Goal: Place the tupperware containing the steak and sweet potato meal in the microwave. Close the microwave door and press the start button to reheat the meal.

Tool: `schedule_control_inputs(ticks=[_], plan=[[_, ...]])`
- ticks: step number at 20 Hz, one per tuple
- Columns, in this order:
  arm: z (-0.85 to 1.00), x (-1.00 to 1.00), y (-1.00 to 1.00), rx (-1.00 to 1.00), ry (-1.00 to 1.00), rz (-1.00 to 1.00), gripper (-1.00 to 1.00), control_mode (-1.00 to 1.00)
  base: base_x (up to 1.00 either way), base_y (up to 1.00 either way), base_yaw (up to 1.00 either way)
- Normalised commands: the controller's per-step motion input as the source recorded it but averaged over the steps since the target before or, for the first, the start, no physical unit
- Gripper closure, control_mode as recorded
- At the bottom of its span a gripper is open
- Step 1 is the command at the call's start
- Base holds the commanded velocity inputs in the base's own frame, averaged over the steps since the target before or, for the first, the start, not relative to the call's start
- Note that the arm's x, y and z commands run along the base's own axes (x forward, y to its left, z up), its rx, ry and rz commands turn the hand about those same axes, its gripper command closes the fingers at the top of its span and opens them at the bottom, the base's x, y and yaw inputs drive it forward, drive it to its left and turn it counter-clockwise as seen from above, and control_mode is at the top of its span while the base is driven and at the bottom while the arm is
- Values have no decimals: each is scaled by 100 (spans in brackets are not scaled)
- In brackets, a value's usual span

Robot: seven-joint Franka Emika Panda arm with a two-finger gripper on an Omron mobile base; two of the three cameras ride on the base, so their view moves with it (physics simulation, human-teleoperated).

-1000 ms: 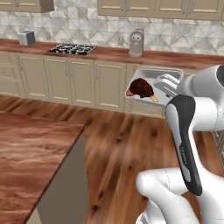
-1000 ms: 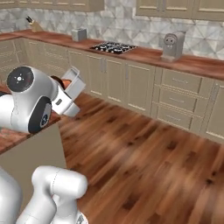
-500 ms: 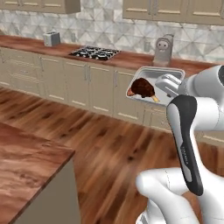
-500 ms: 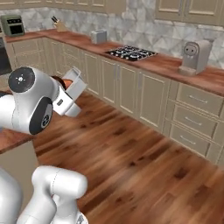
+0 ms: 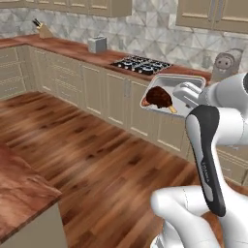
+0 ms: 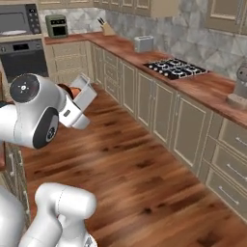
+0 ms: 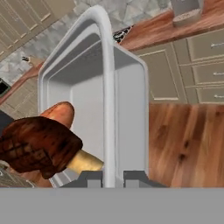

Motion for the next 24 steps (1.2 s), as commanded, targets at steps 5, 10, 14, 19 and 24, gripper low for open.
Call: schedule_control_inputs(ticks=[5,10,14,19,24], plan=[[0,0,0,0,0,0,100,100,100,-34,49],[0,0,0,0,0,0,100,100,100,-34,49],[0,0,0,0,0,0,100,100,100,-34,48],[0,0,0,0,0,0,100,100,100,-42,45],[0,0,0,0,0,0,100,100,100,-44,42]])
